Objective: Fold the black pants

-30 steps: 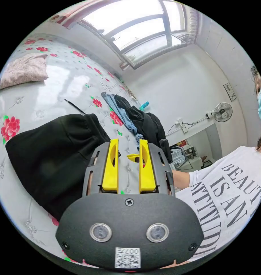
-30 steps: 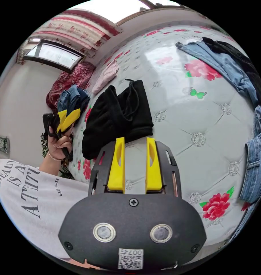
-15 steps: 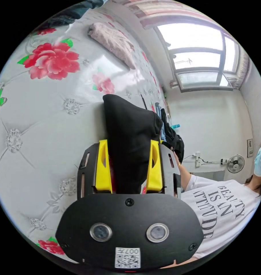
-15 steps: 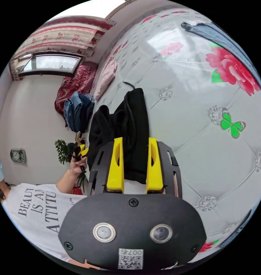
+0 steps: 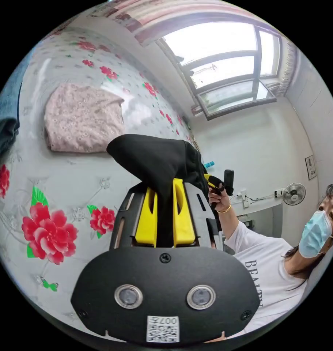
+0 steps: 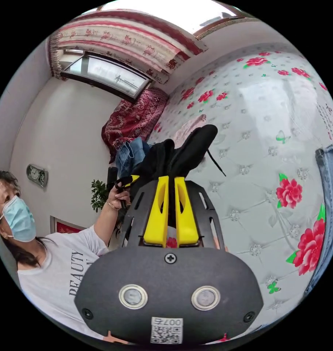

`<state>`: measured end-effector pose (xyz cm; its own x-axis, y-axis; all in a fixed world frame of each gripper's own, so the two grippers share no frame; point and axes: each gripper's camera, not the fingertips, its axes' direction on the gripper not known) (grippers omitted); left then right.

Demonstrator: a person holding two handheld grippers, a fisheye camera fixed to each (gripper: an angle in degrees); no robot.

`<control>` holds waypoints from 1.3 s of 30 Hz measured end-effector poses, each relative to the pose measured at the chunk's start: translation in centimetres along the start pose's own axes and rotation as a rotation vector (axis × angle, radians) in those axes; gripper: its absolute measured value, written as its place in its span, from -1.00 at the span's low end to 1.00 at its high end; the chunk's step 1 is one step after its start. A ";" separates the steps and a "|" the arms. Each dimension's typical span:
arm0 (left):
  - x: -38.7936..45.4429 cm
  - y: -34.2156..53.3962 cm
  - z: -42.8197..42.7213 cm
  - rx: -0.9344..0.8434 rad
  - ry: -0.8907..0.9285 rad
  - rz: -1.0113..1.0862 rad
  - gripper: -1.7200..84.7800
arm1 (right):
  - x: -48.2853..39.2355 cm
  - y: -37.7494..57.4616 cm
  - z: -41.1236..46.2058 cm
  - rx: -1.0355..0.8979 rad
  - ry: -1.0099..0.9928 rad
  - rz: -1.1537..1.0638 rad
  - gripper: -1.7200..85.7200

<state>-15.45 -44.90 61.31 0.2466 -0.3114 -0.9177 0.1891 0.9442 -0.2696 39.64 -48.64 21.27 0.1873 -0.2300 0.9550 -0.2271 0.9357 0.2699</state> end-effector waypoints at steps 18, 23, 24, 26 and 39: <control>8.3 29.4 14.3 -0.373 -0.787 0.216 -0.97 | -7.4 31.9 16.7 -0.593 0.719 -0.176 -0.91; 12.5 33.9 21.3 -0.624 -0.812 0.336 -0.98 | -9.6 39.2 17.5 -0.730 0.733 -0.179 -0.87; 12.7 34.2 22.2 -0.652 -0.831 0.353 -0.98 | -9.3 39.7 18.5 -0.773 0.726 -0.157 -0.87; 13.5 34.9 25.3 -0.736 -0.914 0.393 -0.98 | -10.8 40.3 19.3 -0.596 0.791 -0.177 -0.85; 14.8 34.4 27.9 -0.808 -0.992 0.448 -0.98 | -11.0 43.4 1.7 0.283 1.190 0.207 -0.77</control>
<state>21.22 -19.97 46.61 0.7797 0.4153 -0.4685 -0.6093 0.6754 -0.4153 26.13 -5.91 22.65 0.8403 0.4396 0.3173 -0.5267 0.8007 0.2855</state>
